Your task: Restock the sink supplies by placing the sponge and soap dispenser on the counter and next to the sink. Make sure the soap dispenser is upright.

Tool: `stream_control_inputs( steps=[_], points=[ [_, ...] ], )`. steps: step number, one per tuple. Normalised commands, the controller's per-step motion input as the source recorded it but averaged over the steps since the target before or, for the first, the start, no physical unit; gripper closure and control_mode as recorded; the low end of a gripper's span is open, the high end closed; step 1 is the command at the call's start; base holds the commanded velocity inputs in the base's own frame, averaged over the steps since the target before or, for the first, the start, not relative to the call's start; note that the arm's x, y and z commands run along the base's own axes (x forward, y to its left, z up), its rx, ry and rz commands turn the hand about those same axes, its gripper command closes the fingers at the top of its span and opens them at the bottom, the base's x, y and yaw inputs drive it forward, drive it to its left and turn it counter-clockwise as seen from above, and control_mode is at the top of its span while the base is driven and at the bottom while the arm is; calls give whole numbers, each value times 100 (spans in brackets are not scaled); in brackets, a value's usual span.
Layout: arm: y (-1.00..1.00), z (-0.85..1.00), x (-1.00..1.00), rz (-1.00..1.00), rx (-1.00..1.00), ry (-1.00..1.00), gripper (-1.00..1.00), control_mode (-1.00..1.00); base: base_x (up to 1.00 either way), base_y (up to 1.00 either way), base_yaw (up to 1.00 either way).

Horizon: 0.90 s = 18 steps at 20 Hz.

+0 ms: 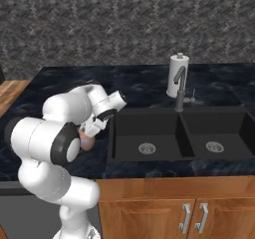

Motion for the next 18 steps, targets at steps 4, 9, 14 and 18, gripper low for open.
stream_control_inputs(
  steps=[4, 9, 14, 18],
  points=[
    [-32, -2, 17, 0, 0, -14, 100, -100, 0, 0, 0],
    [-7, -44, 33, 0, 0, 0, 100, -100, 0, 0, 0],
    [0, -55, 24, 0, 0, 0, -100, -100, 0, 0, 0],
    [0, -2, 0, 0, 0, -1, -100, -100, 0, 0, 0]
  ],
)
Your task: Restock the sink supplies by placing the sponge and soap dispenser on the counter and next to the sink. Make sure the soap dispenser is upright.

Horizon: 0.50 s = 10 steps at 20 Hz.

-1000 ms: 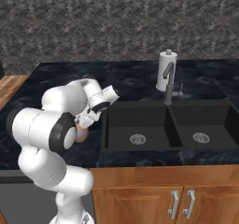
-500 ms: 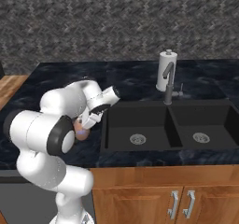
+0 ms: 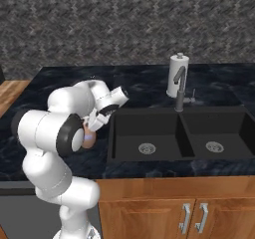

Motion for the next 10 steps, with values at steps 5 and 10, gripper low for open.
stream_control_inputs(
  steps=[5, 10],
  points=[
    [0, 16, -3, 0, 0, 0, -100, -100, 0, 0, 0],
    [0, 47, -13, 0, 0, -3, -100, -100, 0, 0, 0]
  ],
)
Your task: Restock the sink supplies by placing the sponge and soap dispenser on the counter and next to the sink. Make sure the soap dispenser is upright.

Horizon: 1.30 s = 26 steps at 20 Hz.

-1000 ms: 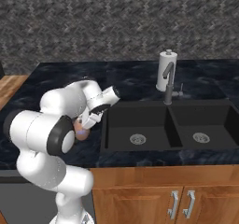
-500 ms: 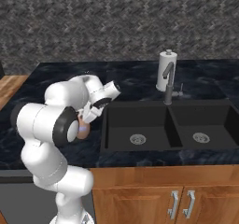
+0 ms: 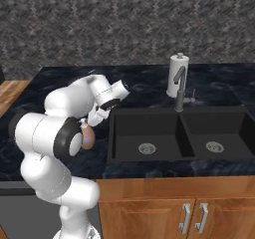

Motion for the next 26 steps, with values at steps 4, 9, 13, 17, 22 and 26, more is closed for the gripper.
stream_control_inputs(
  steps=[4, 9, 13, 17, 22, 26],
  points=[
    [11, 69, -38, 0, -1, -10, -100, -100, 0, 0, 0],
    [34, 42, -74, 1, -12, -18, -100, -100, 0, 0, 0],
    [45, 7, -97, 9, -27, -21, -100, -100, 0, 0, 0],
    [39, -4, -99, 13, -42, -22, -100, -100, 0, 0, 0],
    [20, -17, -64, 26, -36, -22, -100, -100, 0, 0, 0],
    [3, -14, -24, 34, -23, -12, -100, -100, 0, 0, 0]
  ],
)
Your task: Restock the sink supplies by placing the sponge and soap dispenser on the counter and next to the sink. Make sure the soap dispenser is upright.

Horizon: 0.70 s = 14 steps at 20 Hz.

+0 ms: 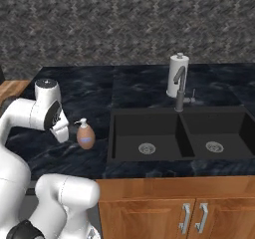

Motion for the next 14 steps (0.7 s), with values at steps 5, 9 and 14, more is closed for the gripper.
stream_control_inputs(
  steps=[5, 9, 14],
  points=[
    [0, -18, 0, 27, -5, 2, -100, -100, 0, 0, 0],
    [13, -21, -11, 3, -1, 3, -100, -100, 0, 0, 0],
    [0, 0, 0, 0, 0, 0, -100, 100, -77, 88, 31]
  ],
)
